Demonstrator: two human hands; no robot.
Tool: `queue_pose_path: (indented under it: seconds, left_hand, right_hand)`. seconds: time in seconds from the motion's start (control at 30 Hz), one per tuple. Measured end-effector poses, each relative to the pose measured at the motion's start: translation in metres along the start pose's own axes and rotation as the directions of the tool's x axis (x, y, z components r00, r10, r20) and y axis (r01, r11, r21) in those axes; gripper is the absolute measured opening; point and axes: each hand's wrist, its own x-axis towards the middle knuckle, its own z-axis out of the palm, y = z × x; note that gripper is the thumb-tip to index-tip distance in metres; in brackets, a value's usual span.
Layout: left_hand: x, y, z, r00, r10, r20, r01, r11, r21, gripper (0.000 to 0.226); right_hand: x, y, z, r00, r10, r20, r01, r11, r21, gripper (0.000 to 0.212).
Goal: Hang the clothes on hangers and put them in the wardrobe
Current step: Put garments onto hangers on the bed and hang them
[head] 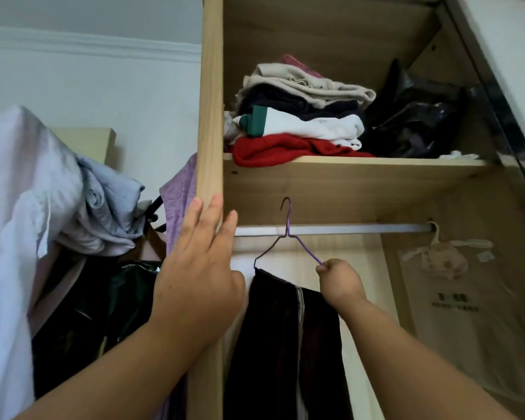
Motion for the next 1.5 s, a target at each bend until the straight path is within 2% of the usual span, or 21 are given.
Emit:
queue_pose_path:
  seconds: [0.13, 0.23, 0.3, 0.4, 0.53, 0.6, 0.67, 0.73, 0.77, 0.8, 0.87, 0.97, 1.07, 1.13, 1.23, 1.37, 1.47, 1.5]
  left_hand:
    - [-0.003, 0.004, -0.004, 0.998, 0.055, 0.021, -0.055, 0.998, 0.036, 0.064]
    - [-0.012, 0.025, -0.003, 0.980, 0.120, 0.159, -0.136, 0.987, 0.090, 0.065]
    - [-0.026, 0.055, 0.004, 0.953, 0.136, 0.272, -0.137, 0.990, -0.018, 0.065]
    - [-0.053, 0.111, 0.023, 0.878, 0.197, 0.435, -0.076, 0.957, -0.281, 0.071]
    - [-0.094, 0.191, 0.048, 0.793, 0.272, 0.545, 0.045, 0.866, -0.498, 0.077]
    - [-0.119, 0.229, 0.060, 0.699, 0.295, 0.651, 0.165, 0.819, -0.549, 0.078]
    - [-0.144, 0.266, 0.071, 0.553, 0.361, 0.751, 0.248, 0.789, -0.562, 0.068]
    - [-0.169, 0.310, 0.072, 0.398, 0.478, 0.783, 0.349, 0.711, -0.611, 0.035]
    - [-0.181, 0.334, 0.069, 0.344, 0.549, 0.762, 0.414, 0.639, -0.648, 0.017]
    - [-0.192, 0.359, 0.065, 0.312, 0.616, 0.723, 0.467, 0.564, -0.681, 0.014]
    - [-0.213, 0.409, 0.054, 0.260, 0.715, 0.649, 0.513, 0.467, -0.720, 0.026]
    - [-0.245, 0.488, 0.032, 0.192, 0.807, 0.558, 0.592, 0.358, -0.722, 0.023]
    - [-0.272, 0.557, 0.007, 0.149, 0.885, 0.441, 0.629, 0.259, -0.733, 0.021]
    - [-0.284, 0.599, -0.011, 0.163, 0.909, 0.383, 0.641, 0.197, -0.742, 0.026]
    - [-0.297, 0.654, -0.029, 0.228, 0.917, 0.326, 0.623, 0.120, -0.773, 0.037]
    - [-0.302, 0.735, -0.030, 0.228, 0.960, 0.160, 0.575, 0.000, -0.818, 0.030]
    - [-0.296, 0.803, -0.015, 0.197, 0.976, 0.097, 0.610, -0.045, -0.791, 0.020]
    - [-0.291, 0.823, -0.013, 0.207, 0.975, 0.076, 0.610, -0.068, -0.789, 0.018]
  right_hand:
    - [-0.026, 0.033, -0.039, 0.998, -0.004, -0.062, 0.008, 0.998, 0.065, 0.019]
    - [-0.058, 0.065, -0.081, 0.996, -0.020, -0.092, 0.025, 0.998, 0.061, 0.019]
    - [-0.085, 0.087, -0.116, 0.993, -0.023, -0.114, 0.029, 0.998, 0.049, 0.022]
    - [-0.133, 0.120, -0.170, 0.998, 0.001, -0.069, 0.003, 0.998, 0.059, 0.025]
    - [-0.221, 0.174, -0.240, 0.996, 0.084, 0.029, -0.087, 0.991, 0.103, 0.024]
    - [-0.269, 0.201, -0.273, 0.978, 0.193, 0.078, -0.202, 0.968, 0.146, 0.021]
    - [-0.314, 0.223, -0.304, 0.949, 0.301, 0.090, -0.312, 0.936, 0.162, 0.020]
    - [-0.363, 0.239, -0.340, 0.912, 0.408, 0.036, -0.408, 0.901, 0.148, 0.021]
    - [-0.388, 0.245, -0.359, 0.892, 0.453, -0.003, -0.448, 0.884, 0.130, 0.021]
    - [-0.412, 0.250, -0.378, 0.870, 0.491, -0.047, -0.485, 0.869, 0.100, 0.021]
    - [-0.456, 0.257, -0.413, 0.813, 0.564, -0.146, -0.566, 0.824, 0.025, 0.023]
    - [-0.516, 0.267, -0.463, 0.701, 0.627, -0.340, -0.695, 0.707, -0.129, 0.029]
    - [-0.563, 0.275, -0.501, 0.570, 0.640, -0.515, -0.810, 0.543, -0.223, 0.029]
    - [-0.589, 0.278, -0.523, 0.466, 0.603, -0.648, -0.875, 0.423, -0.235, 0.024]
    - [-0.620, 0.286, -0.550, 0.325, 0.536, -0.779, -0.939, 0.279, -0.200, 0.010]
    - [-0.640, 0.315, -0.573, 0.175, 0.432, -0.885, -0.979, 0.173, -0.109, 0.007]
    - [-0.634, 0.353, -0.584, 0.057, 0.363, -0.930, -0.992, 0.127, -0.011, 0.010]
    - [-0.630, 0.362, -0.586, 0.016, 0.351, -0.936, -0.993, 0.118, 0.027, 0.011]
